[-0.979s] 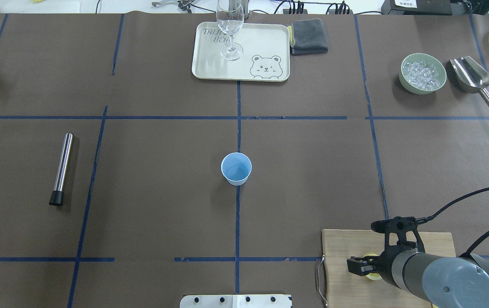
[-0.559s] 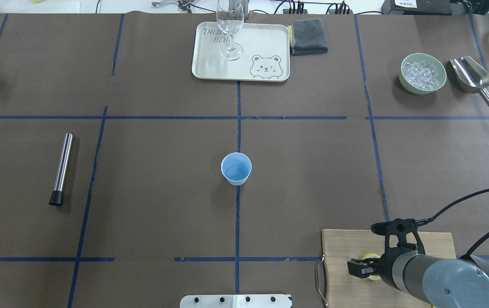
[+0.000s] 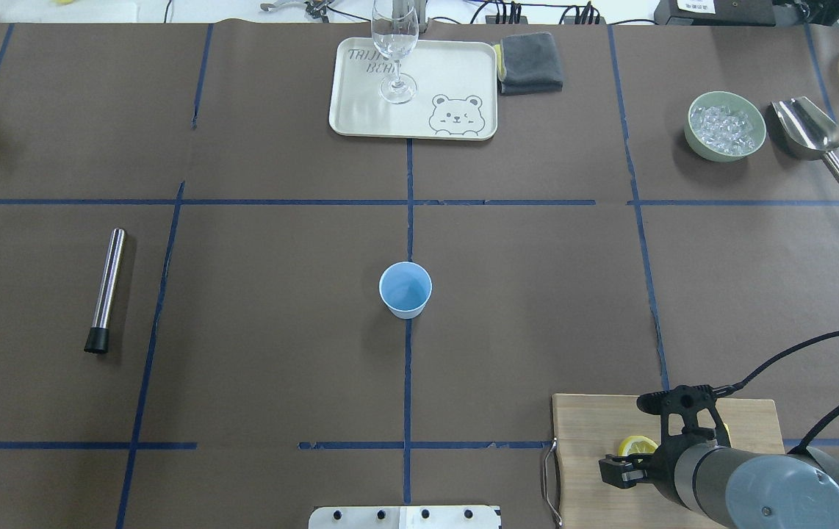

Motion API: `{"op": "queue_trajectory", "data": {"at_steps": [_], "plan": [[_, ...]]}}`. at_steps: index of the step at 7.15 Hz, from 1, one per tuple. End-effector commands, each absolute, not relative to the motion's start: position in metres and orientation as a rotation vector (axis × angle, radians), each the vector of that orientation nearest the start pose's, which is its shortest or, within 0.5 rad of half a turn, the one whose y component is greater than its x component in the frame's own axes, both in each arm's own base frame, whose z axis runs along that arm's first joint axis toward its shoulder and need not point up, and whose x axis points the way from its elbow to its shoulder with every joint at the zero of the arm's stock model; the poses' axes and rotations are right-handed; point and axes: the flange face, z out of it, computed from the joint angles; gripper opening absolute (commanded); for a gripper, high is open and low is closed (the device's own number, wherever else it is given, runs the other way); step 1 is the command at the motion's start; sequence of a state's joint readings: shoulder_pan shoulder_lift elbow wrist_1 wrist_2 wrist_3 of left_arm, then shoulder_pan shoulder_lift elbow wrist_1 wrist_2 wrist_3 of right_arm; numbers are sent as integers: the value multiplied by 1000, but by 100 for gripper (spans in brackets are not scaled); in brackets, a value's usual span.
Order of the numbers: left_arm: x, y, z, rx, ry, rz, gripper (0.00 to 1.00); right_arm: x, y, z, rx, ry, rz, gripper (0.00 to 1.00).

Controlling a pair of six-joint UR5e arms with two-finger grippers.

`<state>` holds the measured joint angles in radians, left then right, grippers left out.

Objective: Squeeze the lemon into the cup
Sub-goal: 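Close the right gripper on the lemon slice and lift it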

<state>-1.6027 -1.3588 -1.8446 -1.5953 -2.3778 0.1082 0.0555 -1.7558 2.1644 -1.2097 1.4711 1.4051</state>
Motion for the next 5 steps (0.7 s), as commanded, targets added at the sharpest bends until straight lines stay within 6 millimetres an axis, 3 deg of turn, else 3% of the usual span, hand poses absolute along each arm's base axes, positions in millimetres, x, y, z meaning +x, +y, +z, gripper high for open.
{"op": "queue_trajectory", "data": {"at_steps": [1,4,5], "plan": [[-74,-405,614,138,801,107,100,-414,-166,428,178,-750,-68,89],[-74,-406,610,144,799,112,100,-413,-165,429,176,-749,-69,83],[-74,-406,610,144,799,110,100,-413,-166,429,177,-747,-68,70]]}}
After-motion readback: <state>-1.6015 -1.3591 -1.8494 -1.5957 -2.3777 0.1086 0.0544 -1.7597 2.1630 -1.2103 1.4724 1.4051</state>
